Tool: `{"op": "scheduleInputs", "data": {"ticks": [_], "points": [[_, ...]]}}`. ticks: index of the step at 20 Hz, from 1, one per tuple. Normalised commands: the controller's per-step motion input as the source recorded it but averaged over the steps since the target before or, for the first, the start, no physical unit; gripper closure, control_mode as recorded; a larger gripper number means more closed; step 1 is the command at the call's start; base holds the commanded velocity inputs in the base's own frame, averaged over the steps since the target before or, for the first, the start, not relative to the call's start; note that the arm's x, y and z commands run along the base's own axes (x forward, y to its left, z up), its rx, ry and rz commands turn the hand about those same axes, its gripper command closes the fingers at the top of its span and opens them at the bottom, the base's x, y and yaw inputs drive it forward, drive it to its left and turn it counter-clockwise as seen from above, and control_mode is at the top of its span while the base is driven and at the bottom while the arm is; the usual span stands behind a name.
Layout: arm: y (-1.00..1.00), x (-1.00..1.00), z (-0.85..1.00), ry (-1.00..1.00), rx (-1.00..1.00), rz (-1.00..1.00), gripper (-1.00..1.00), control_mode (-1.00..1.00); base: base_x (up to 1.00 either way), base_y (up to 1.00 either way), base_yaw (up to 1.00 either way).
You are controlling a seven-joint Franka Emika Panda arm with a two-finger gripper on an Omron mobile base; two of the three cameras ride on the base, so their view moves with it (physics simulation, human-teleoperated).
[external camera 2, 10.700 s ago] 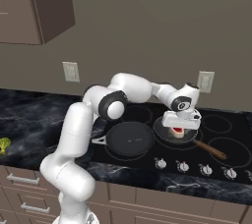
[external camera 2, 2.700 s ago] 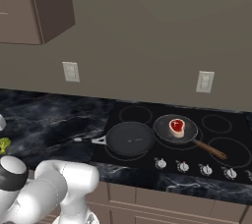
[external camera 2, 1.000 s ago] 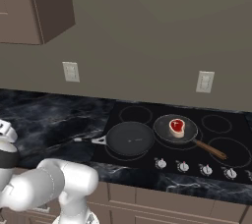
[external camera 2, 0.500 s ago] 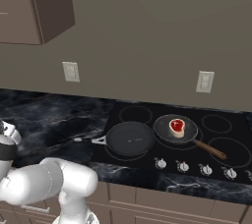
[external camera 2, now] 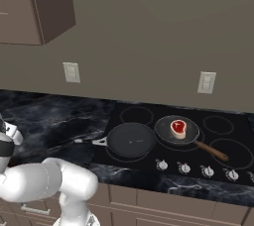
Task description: Place both pans onto different burners. Then place the broccoli and the steak on different pans.
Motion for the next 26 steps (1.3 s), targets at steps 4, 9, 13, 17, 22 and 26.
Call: {"op": "scheduleInputs", "data": {"ticks": [4,9,13,17,22,26], "points": [[0.00,0.00,-0.18,0.04,0.00,0.00,-1.00,-1.00,0.00,0.00,0.00],[0.06,0.00,-0.10,0.09,0.00,0.00,1.00,-1.00,0.00,0.00,0.00],[0.00,0.00,-0.09,0.06,0.00,0.00,1.00,-1.00,0.00,0.00,0.00],[-0.01,0.00,-0.01,0.00,0.00,0.00,1.00,-1.00,0.00,0.00,0.00],[-0.15,-0.06,0.41,0.00,0.00,-0.04,1.00,-1.00,0.00,0.00,0.00],[-0.25,-0.13,0.77,0.00,0.00,-0.09,1.00,-1.00,0.00,0.00,0.00]]}}
